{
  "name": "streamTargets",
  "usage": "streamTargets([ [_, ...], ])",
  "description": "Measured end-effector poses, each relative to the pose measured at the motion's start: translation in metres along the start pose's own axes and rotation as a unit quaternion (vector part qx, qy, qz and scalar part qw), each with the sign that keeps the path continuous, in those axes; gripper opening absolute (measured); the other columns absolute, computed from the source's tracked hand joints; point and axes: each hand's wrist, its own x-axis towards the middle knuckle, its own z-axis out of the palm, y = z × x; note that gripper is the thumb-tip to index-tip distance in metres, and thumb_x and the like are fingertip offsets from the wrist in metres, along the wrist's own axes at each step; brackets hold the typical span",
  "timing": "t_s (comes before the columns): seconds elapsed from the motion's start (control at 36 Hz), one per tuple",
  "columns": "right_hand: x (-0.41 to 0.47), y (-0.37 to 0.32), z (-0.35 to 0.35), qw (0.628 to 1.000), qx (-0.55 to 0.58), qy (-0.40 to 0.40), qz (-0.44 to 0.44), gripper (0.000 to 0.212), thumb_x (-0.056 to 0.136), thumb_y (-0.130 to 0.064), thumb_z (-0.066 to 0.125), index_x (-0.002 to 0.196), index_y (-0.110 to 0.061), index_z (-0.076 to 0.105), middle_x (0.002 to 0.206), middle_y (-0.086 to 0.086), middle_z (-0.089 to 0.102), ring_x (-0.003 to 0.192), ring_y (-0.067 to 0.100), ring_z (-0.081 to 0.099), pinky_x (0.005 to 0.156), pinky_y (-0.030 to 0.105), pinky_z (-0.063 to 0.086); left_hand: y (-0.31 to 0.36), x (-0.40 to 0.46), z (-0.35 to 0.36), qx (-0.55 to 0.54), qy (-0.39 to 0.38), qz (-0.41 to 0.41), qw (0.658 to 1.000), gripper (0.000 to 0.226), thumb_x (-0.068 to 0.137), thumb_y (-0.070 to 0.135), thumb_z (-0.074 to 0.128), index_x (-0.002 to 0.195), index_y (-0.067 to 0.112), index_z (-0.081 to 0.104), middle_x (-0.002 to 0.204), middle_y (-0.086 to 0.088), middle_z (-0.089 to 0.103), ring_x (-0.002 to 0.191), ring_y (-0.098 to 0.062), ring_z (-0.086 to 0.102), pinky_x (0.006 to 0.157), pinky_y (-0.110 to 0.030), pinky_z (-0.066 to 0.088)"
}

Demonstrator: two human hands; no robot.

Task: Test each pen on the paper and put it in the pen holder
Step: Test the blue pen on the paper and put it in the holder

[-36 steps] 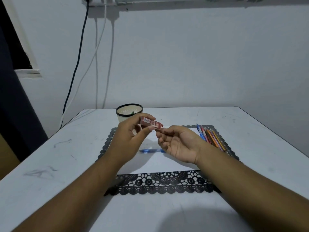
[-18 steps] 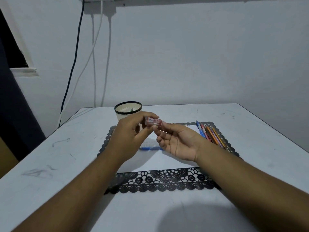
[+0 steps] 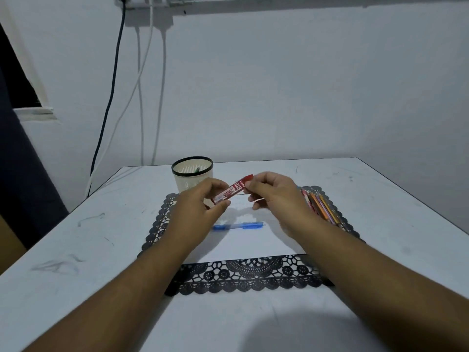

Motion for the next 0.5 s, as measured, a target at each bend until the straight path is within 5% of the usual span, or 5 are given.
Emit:
streamTargets([
  [0.17,-0.007,-0.012,-0.007,0.942,-0.21,0.043,-0.257,0.004,0.095,-0.013,0.07,0.095,-0.014,0.074,0.082,-0.005,0.07,0.072,0.01,0.061,0.061,0.021,0.047,0.0,-0.003,0.01,-0.043,-0.012,0.015,0.999,0.059,0.085,0.017,0.082,0.137,0.029,0.057,0.123,0.015,0.066,0.109,-0.004,0.063,0.077,-0.03,0.058],
  [0.31,-0.003,-0.007,-0.012,0.948,-0.234,0.023,-0.215,0.008,0.094,-0.014,0.072,0.088,-0.019,0.073,0.078,-0.003,0.069,0.074,0.02,0.061,0.062,0.02,0.047,0.003,-0.007,0.01,-0.031,-0.013,0.025,0.999,0.062,0.085,0.021,0.082,0.14,0.033,0.054,0.127,0.021,0.063,0.113,0.0,0.06,0.088,-0.028,0.055],
  [0.42,0.0,-0.007,-0.015,0.957,-0.223,0.013,-0.182,0.006,0.093,-0.014,0.073,0.087,-0.016,0.074,0.075,-0.005,0.068,0.066,0.008,0.055,0.061,0.013,0.043,0.004,-0.005,0.011,-0.028,-0.028,0.023,0.999,0.057,0.086,0.02,0.081,0.137,0.031,0.058,0.119,0.021,0.066,0.11,-0.002,0.062,0.083,-0.029,0.057],
  [0.5,0.001,-0.007,-0.013,0.971,-0.199,0.003,-0.132,0.008,0.094,-0.016,0.073,0.086,-0.014,0.074,0.071,-0.005,0.067,0.065,0.007,0.057,0.059,0.019,0.046,0.006,-0.004,0.01,-0.031,-0.028,0.012,0.999,0.045,0.087,0.017,0.081,0.128,0.029,0.066,0.102,0.017,0.071,0.093,0.001,0.066,0.071,-0.016,0.053],
])
